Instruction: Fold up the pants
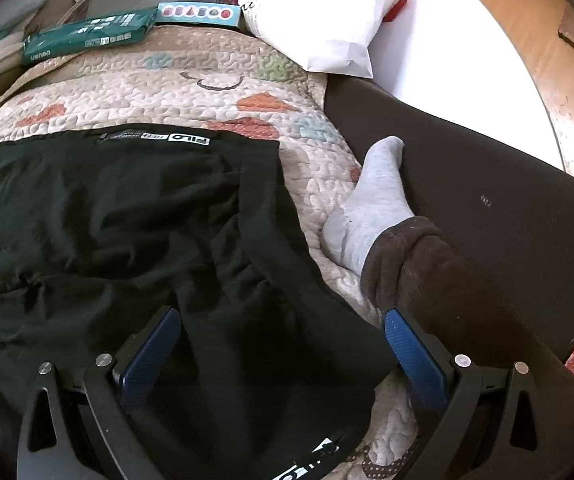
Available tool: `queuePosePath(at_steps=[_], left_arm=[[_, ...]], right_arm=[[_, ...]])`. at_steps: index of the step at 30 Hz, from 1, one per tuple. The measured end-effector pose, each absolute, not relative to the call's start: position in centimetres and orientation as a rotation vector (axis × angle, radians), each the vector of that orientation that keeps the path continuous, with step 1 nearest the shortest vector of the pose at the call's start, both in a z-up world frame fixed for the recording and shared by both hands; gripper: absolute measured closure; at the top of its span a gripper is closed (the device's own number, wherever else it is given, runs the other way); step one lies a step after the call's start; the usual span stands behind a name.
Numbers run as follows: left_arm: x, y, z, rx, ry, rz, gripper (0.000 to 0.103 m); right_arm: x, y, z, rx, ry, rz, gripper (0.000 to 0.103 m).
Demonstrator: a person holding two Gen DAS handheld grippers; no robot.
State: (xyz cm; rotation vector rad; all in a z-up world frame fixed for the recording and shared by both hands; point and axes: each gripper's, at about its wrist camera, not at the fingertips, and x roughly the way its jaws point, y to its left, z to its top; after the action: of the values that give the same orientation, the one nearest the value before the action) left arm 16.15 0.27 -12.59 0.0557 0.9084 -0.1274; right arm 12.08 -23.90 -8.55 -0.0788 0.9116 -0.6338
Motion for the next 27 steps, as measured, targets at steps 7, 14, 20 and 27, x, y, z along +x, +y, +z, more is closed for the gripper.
queuePosePath(at_steps=[7,14,20,27], left_arm=[[16.1,0.3,-12.6,0.055,0.908,-0.128,0.0],[16.1,0.3,-12.6,0.055,0.908,-0.127,0.0],[16.1,0.3,-12.6,0.057,0.907,-0.125,0.0],[16.3,0.2,-12.4,0.06,0.906,-0.123,0.0]], right_arm=[[10.7,-25.4,-8.5,0.064,0.89,-0.587,0.0],[8.7,-26.0,-8.0,0.189,0.835,-0.482,0.0],[7.1,-26.7,-8.1,0.347,0.827,-0.394,0.0],[6.7,-27.3,-8.9,0.446,0.834,-0.346,0.0]])
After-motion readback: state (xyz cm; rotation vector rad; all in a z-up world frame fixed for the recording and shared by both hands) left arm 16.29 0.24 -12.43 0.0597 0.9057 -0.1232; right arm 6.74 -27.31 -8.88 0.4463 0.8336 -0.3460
